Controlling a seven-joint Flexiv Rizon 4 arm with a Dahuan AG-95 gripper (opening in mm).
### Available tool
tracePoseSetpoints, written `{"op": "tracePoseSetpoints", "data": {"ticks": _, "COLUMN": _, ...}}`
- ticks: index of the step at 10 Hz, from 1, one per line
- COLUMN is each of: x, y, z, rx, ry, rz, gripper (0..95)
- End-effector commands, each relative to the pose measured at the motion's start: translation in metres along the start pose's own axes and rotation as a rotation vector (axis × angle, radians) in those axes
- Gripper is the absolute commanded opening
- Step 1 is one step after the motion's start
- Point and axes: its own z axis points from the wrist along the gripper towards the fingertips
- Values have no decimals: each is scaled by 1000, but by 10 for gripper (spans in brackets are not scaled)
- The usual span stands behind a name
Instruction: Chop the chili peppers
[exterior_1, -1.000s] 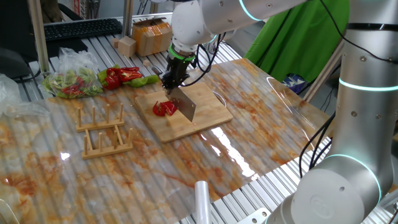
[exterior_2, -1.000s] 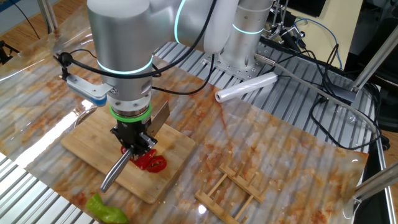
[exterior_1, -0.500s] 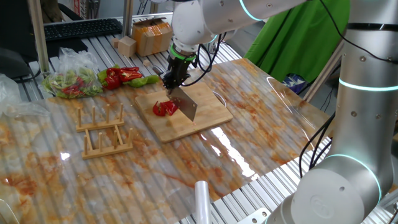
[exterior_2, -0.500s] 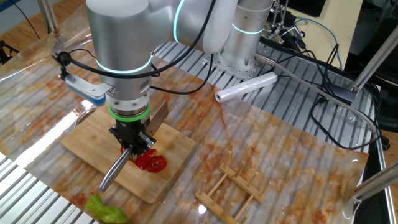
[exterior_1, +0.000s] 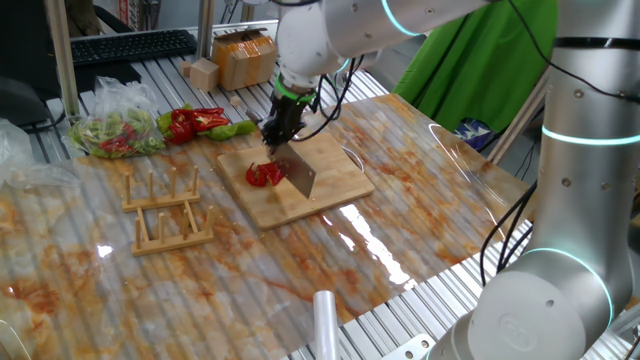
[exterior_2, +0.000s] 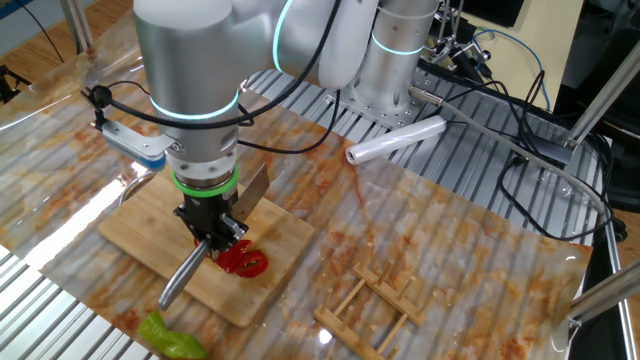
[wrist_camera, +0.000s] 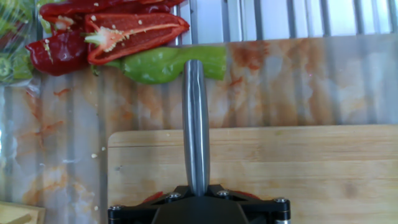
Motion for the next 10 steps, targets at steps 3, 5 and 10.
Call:
{"op": "tracePoseSetpoints", "data": {"ticks": 3, "x": 2, "y": 1, "z": 19, "rx": 6, "ry": -7, "rz": 0, "gripper": 0}}
{"op": "tracePoseSetpoints", "data": {"ticks": 5, "x": 4, "y": 0, "z": 9, "rx": -1, "ry": -15, "rz": 7, "gripper": 0}}
{"op": "tracePoseSetpoints", "data": {"ticks": 10, "x": 7, "y": 2, "z": -13, "rx": 2, "ry": -46, "rz": 17, "gripper": 0}}
